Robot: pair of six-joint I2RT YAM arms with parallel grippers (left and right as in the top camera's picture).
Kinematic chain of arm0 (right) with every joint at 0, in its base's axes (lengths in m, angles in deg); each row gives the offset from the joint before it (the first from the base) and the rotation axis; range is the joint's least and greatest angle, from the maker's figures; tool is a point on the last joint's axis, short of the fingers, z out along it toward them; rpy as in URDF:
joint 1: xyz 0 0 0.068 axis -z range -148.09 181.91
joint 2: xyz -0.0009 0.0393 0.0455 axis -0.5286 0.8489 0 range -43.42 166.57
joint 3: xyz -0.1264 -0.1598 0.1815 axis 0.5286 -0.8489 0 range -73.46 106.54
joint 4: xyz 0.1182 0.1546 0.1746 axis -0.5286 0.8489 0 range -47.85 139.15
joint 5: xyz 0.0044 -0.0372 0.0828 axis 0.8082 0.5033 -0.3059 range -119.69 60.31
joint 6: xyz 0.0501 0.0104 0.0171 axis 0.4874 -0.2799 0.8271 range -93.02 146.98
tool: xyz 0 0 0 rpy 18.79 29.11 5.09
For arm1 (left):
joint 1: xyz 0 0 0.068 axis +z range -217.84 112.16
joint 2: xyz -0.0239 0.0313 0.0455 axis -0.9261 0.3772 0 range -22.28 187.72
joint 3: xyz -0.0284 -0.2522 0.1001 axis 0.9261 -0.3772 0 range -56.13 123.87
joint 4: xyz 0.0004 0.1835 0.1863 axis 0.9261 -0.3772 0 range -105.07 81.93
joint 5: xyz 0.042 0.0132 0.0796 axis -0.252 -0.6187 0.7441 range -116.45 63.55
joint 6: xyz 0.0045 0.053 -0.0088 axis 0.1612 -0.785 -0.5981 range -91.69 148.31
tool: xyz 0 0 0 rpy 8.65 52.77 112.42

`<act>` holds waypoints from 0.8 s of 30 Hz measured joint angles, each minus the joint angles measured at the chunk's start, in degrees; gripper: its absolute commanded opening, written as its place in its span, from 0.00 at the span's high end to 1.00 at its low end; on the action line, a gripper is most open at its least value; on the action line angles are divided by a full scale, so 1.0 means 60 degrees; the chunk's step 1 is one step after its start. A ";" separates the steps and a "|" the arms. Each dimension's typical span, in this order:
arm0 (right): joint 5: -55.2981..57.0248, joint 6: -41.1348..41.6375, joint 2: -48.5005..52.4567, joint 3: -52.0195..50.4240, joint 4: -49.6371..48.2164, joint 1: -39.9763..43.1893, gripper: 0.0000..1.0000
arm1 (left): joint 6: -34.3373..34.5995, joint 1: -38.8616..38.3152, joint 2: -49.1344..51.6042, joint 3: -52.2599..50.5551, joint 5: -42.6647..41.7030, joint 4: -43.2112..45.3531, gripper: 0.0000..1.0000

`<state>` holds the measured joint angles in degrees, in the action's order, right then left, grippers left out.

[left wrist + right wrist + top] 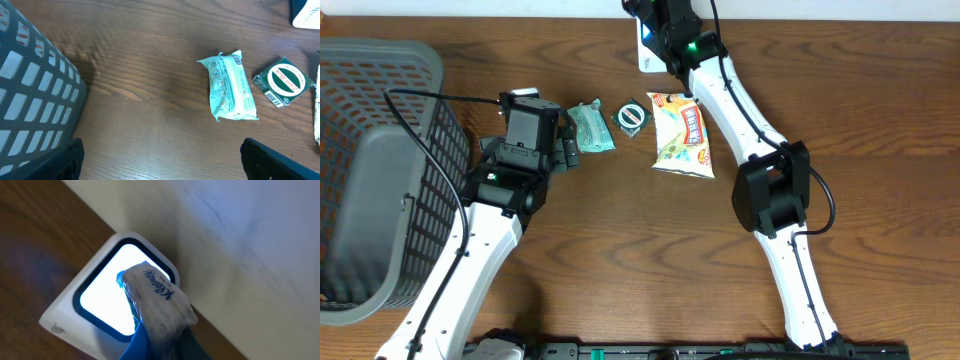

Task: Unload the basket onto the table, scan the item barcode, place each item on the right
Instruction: 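Carry the tissue pack to the right side and release it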

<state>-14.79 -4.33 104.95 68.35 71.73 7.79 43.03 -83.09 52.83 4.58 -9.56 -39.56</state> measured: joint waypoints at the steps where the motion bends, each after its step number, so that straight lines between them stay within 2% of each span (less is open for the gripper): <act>1: 0.0127 0.0178 0.0000 0.0000 0.0004 0.0011 0.99 | 0.0000 0.0000 0.0000 0.0000 0.0000 -0.0004 0.02; 6: 0.0776 0.0820 -0.0044 0.0000 0.0382 0.0302 0.99 | 0.0000 0.0000 0.0000 0.0004 0.0000 -0.0004 0.02; 9: 0.0984 0.1246 -0.0197 0.0000 0.1155 0.0860 0.99 | 0.0000 0.0000 0.0000 0.0000 0.0000 0.0000 0.02; 19: 0.1322 0.2528 -0.0761 0.0113 0.4054 0.4521 0.98 | 0.0000 0.0000 0.0000 0.0000 0.0000 -0.0004 0.02; 20: 0.1355 0.2699 -0.0761 0.0113 0.4244 0.4918 0.85 | 0.0000 0.0000 0.0000 0.0000 0.0000 -0.0004 0.02; 23: 0.1239 0.3129 -0.0761 0.0102 0.4539 0.5898 0.30 | 0.0000 0.0000 0.0000 0.0000 0.0000 -0.0004 0.02; 24: 0.1064 0.3220 -0.0765 0.0102 0.4637 0.6226 0.20 | 0.0000 0.0000 0.0000 0.0000 0.0000 0.0000 0.02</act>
<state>-8.41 14.99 100.36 68.97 99.55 45.15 43.03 -83.09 52.83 4.58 -9.56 -39.56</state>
